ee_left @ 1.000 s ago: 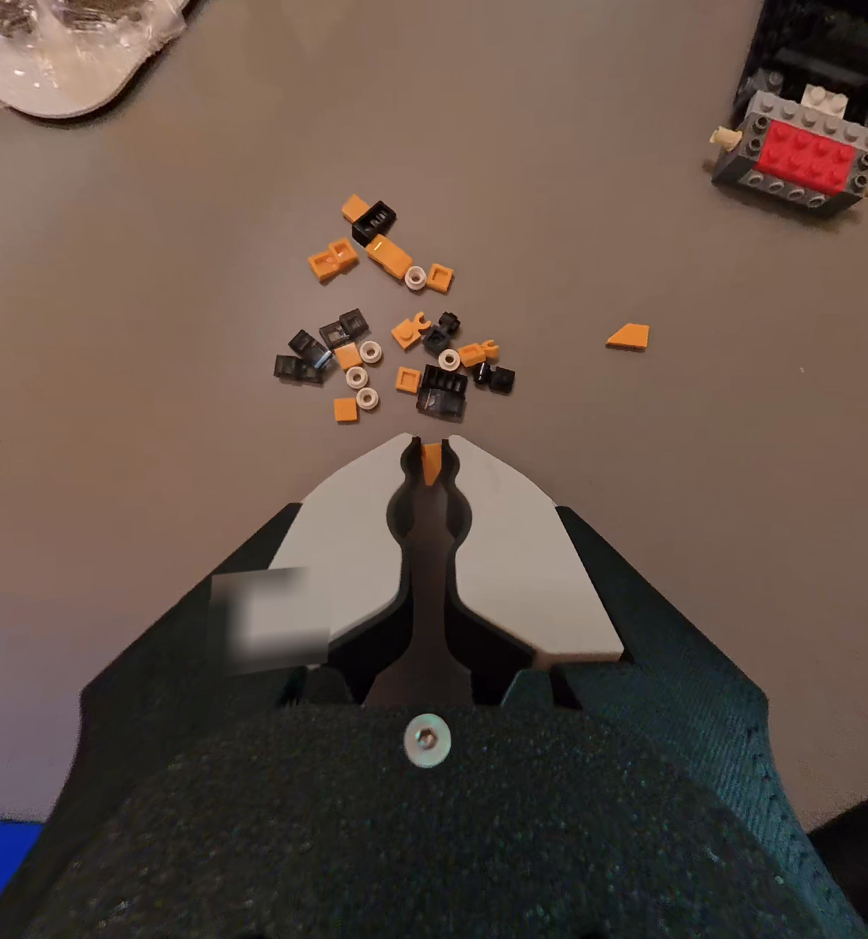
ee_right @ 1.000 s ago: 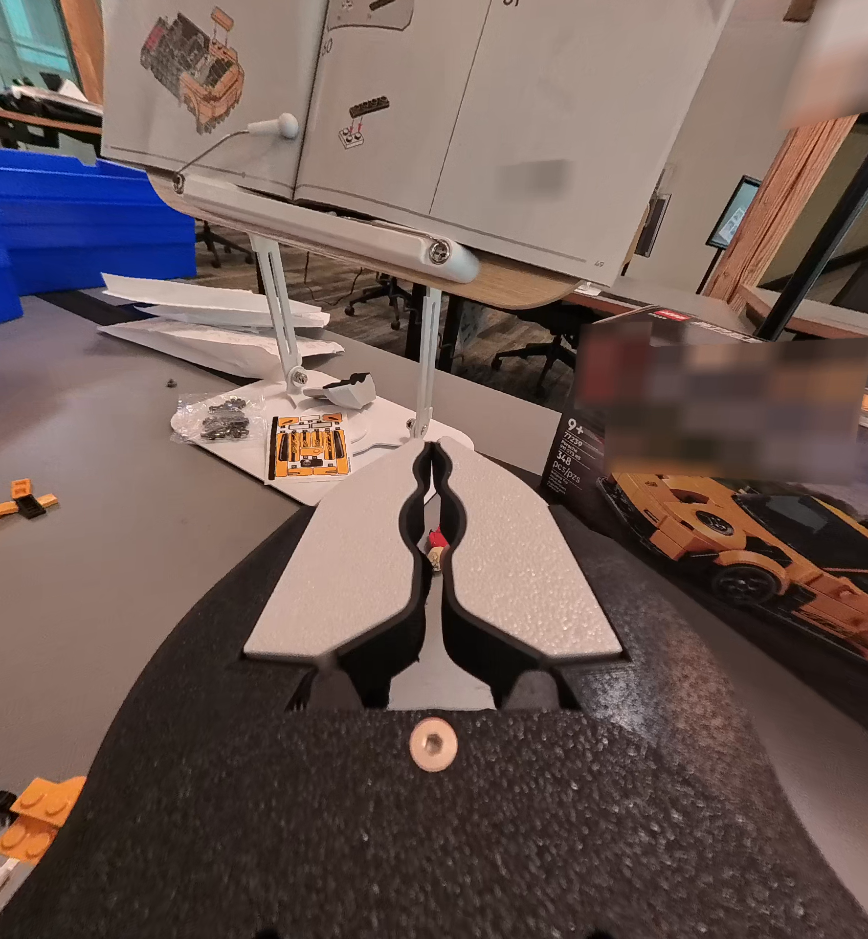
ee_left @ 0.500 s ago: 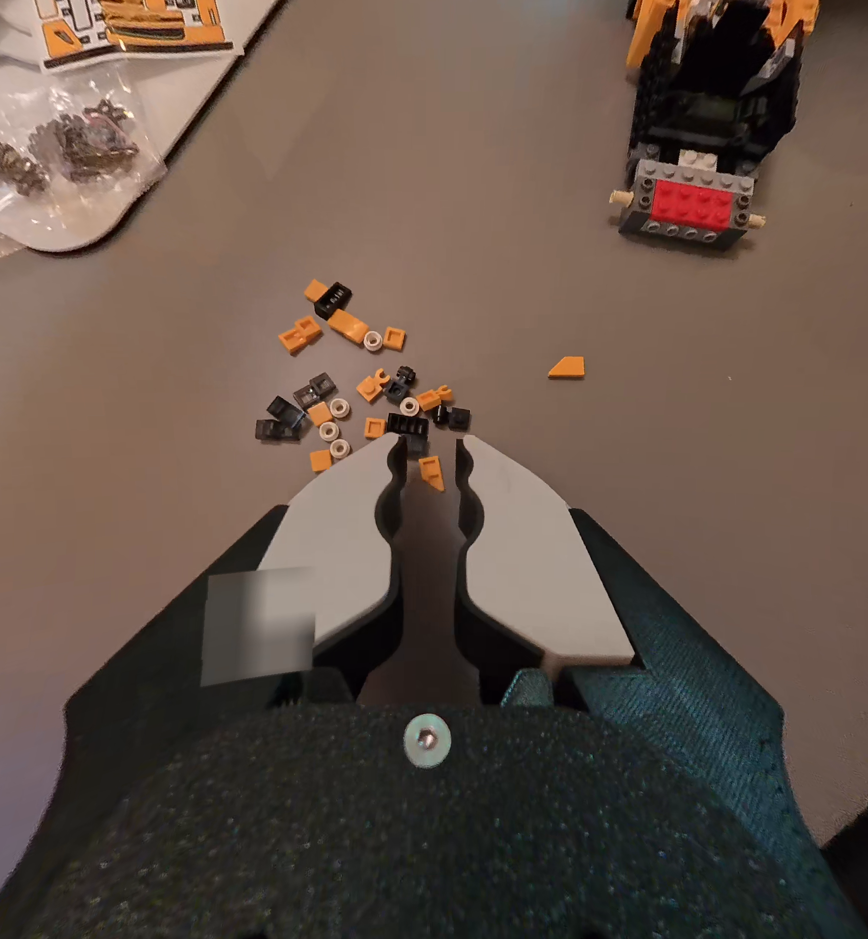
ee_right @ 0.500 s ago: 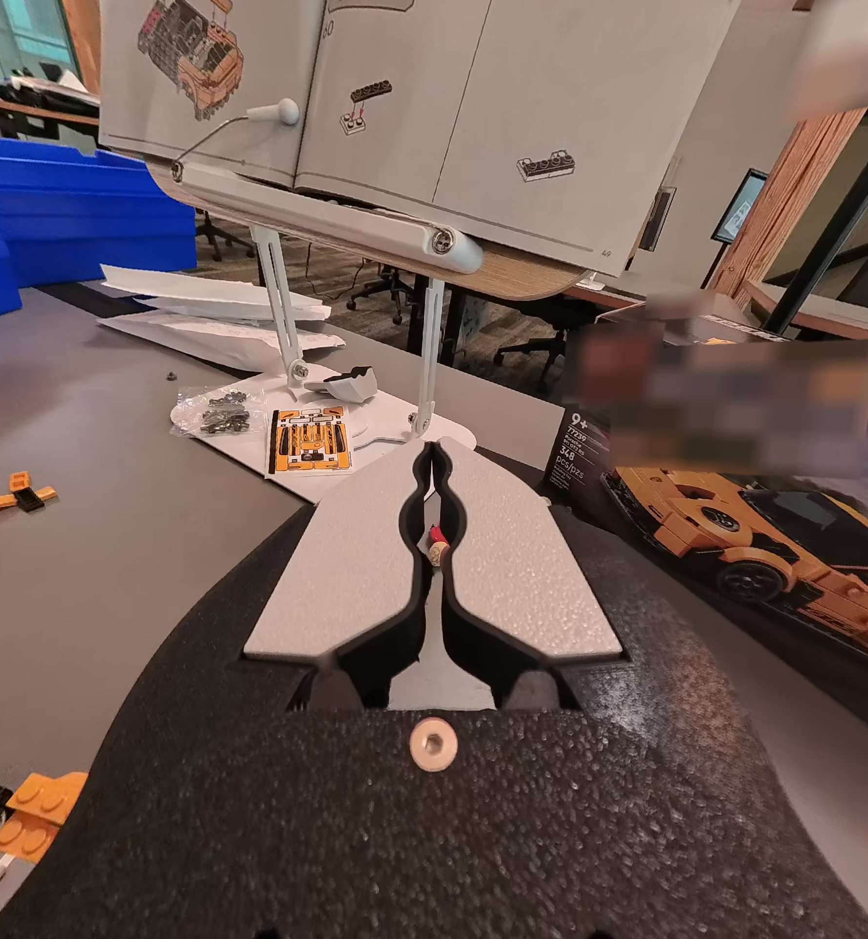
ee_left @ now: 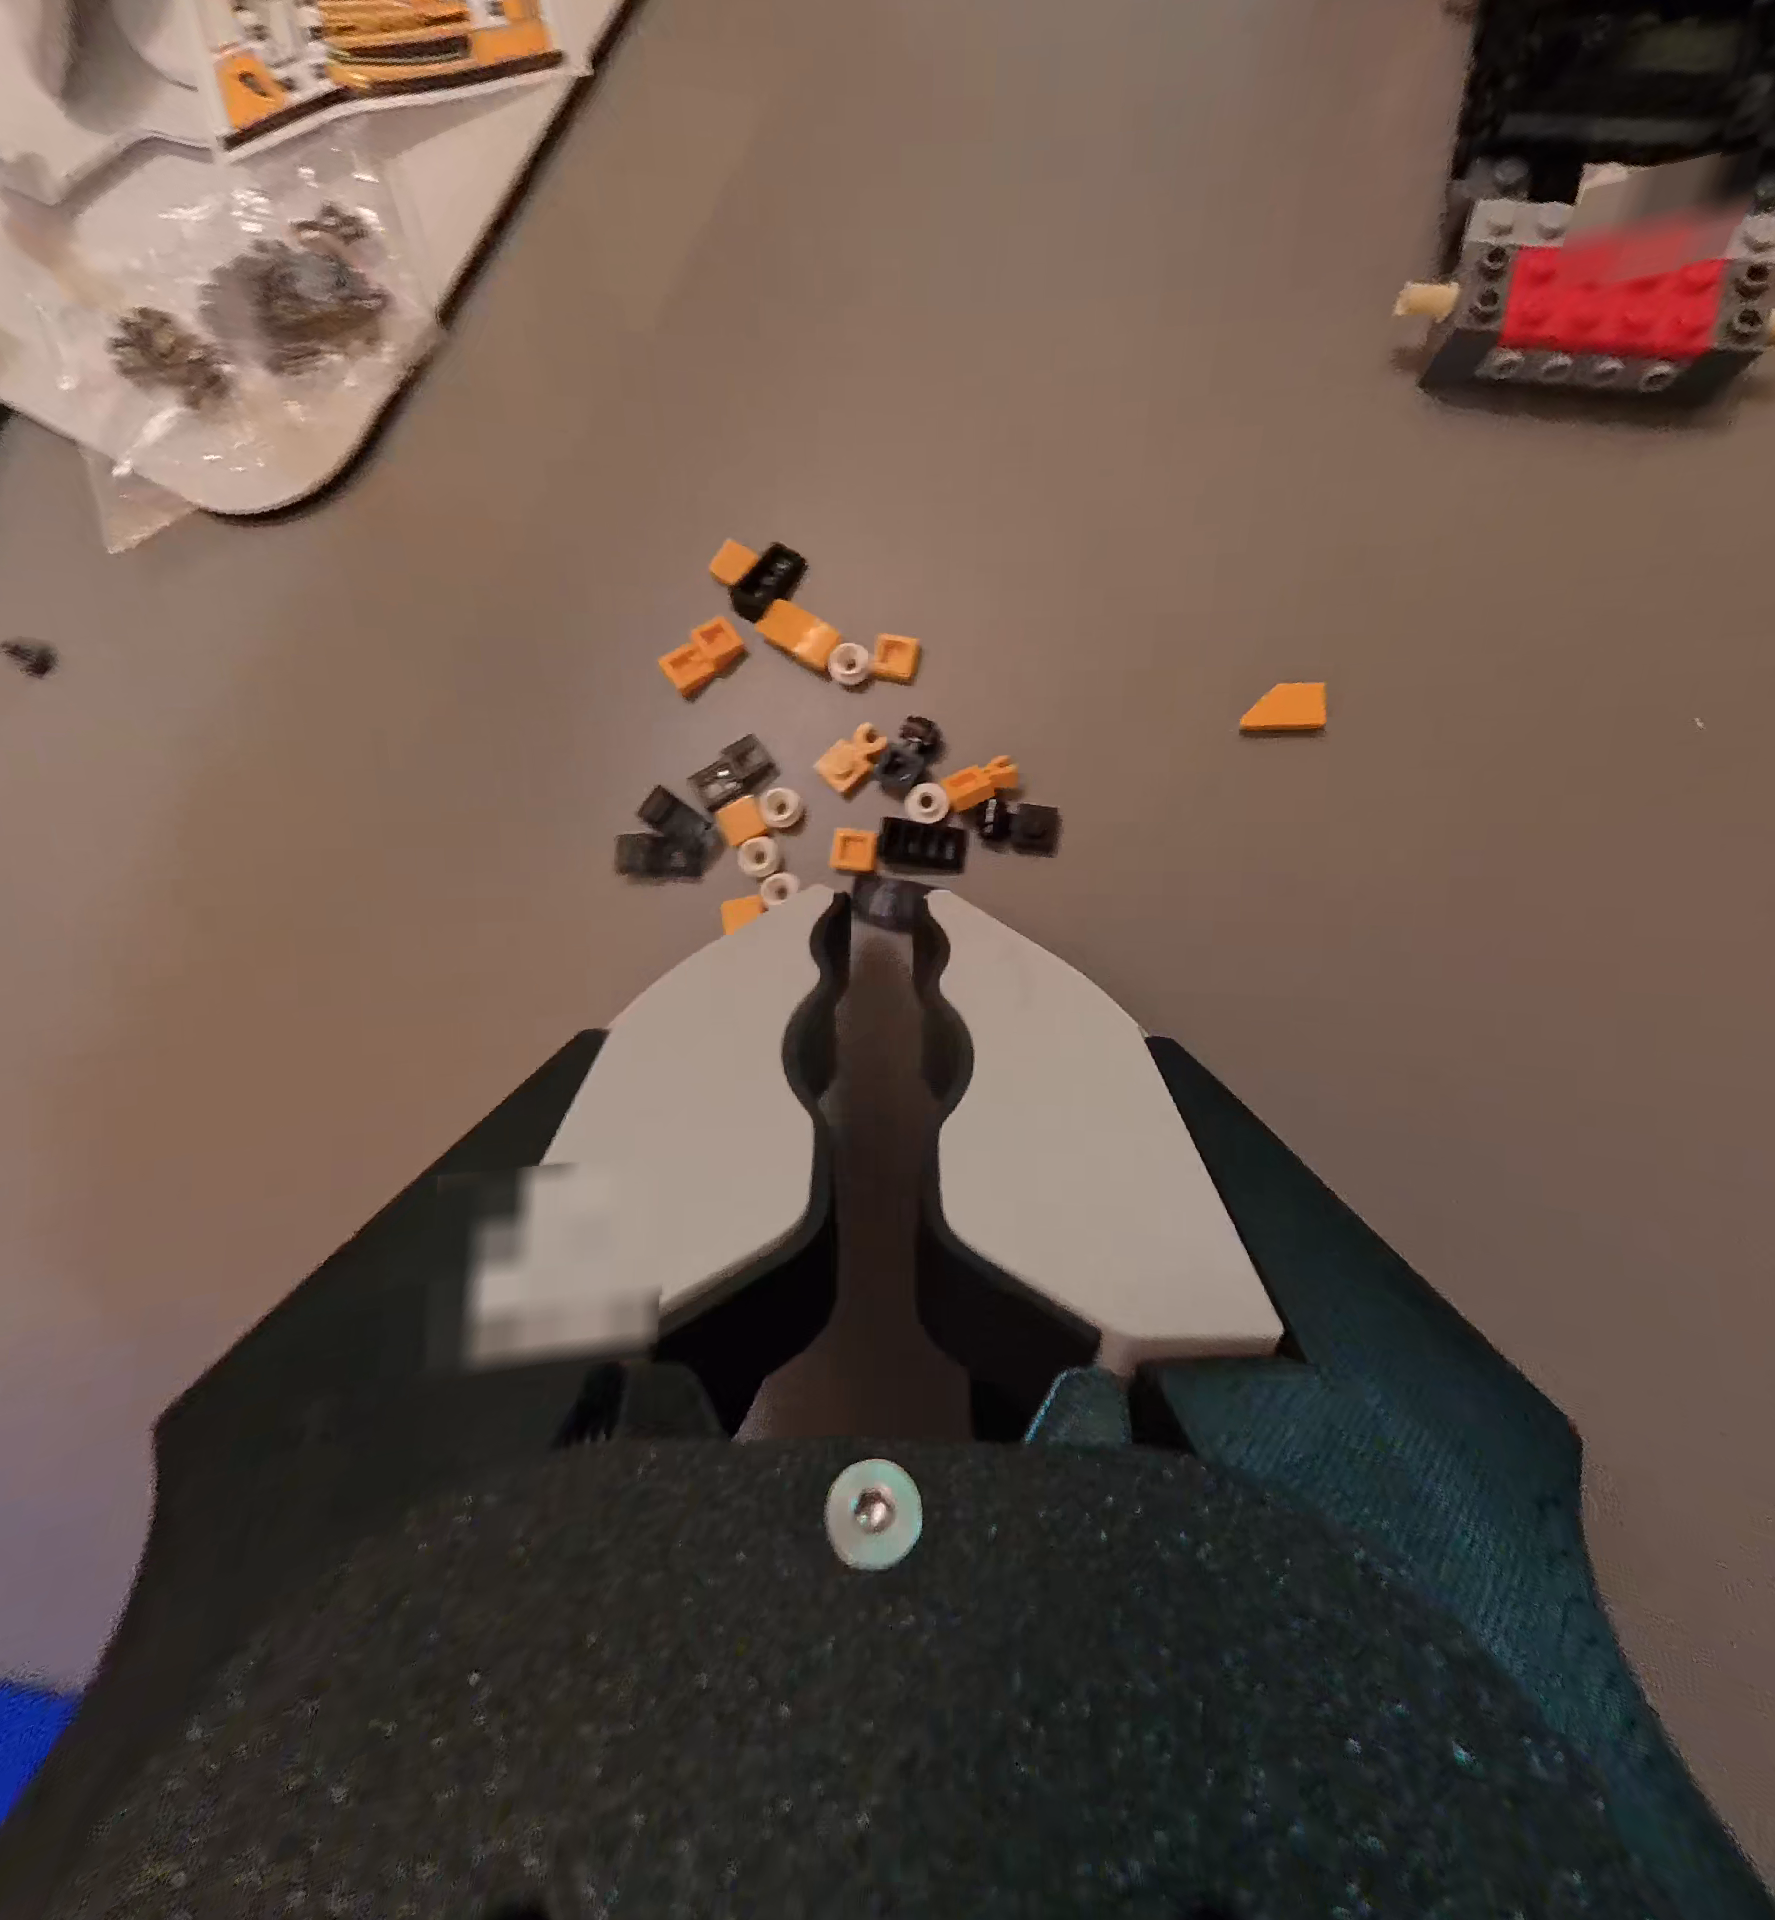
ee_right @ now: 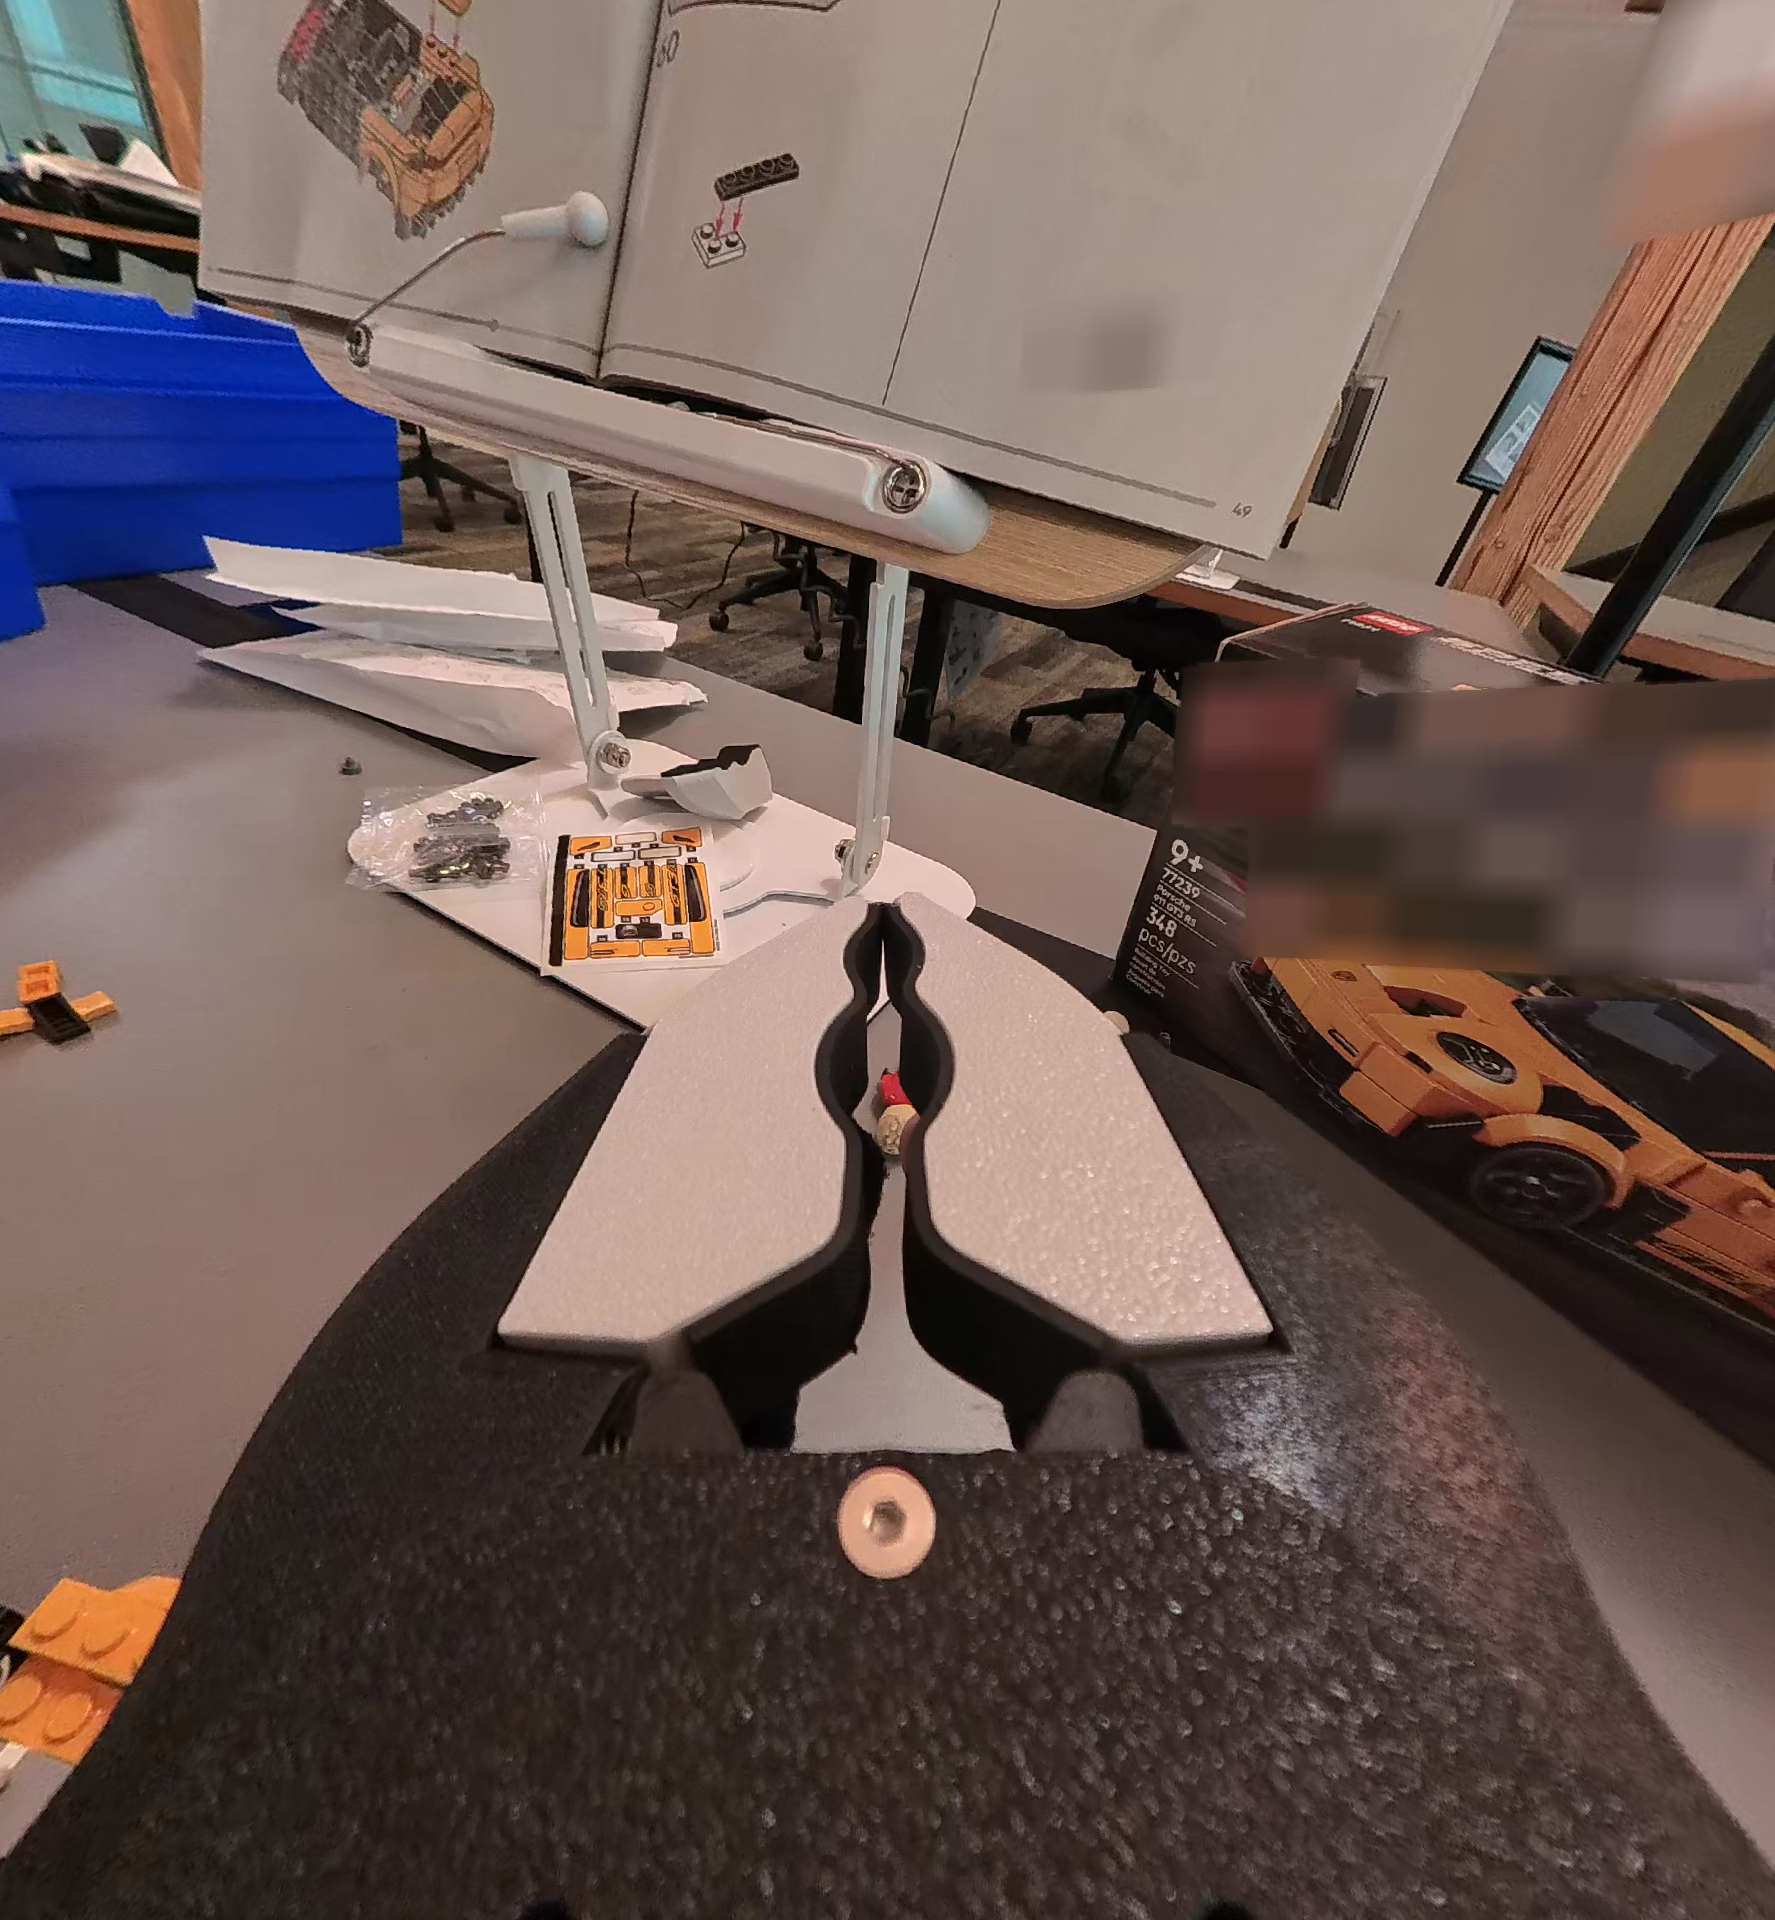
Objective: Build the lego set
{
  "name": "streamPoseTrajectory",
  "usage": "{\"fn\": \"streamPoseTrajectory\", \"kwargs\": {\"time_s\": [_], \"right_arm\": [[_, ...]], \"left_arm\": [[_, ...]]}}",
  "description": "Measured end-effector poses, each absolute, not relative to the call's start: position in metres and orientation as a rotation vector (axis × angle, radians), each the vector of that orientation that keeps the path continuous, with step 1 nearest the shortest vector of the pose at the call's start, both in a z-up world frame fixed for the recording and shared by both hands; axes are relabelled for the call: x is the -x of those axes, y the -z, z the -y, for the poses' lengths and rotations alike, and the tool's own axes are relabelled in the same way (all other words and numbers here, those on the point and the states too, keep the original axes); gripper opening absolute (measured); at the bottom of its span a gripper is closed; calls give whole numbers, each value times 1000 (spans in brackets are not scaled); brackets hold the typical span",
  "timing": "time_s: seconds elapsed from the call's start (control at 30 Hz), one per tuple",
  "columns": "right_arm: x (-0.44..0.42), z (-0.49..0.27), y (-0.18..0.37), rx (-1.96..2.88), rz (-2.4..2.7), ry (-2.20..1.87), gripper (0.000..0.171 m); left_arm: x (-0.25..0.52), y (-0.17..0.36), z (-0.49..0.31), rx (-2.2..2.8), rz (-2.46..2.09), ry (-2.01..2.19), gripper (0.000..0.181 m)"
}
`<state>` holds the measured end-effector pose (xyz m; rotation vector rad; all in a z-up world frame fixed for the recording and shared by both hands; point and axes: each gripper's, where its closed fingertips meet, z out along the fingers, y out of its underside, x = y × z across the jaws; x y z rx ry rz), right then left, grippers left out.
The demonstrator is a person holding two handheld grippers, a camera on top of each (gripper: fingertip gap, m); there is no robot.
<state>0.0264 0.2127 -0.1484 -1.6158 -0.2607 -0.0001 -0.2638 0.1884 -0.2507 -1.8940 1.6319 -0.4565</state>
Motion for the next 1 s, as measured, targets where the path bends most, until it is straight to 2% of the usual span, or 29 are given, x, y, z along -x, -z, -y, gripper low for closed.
{"fn": "streamPoseTrajectory", "kwargs": {"time_s": [0.17, 0.57, 1.0], "right_arm": [[-26, -213, 150, 1620, 263, 0, 0], [-26, -213, 150, 1619, 265, -1, 0], [-24, -212, 144, 1604, 268, -1, 0]], "left_arm": [[273, 234, -191, 1928, -1566, 493, 14], [267, 259, -168, 1949, -1725, 500, 19], [263, 263, -167, 1986, -1694, 549, 8]]}}
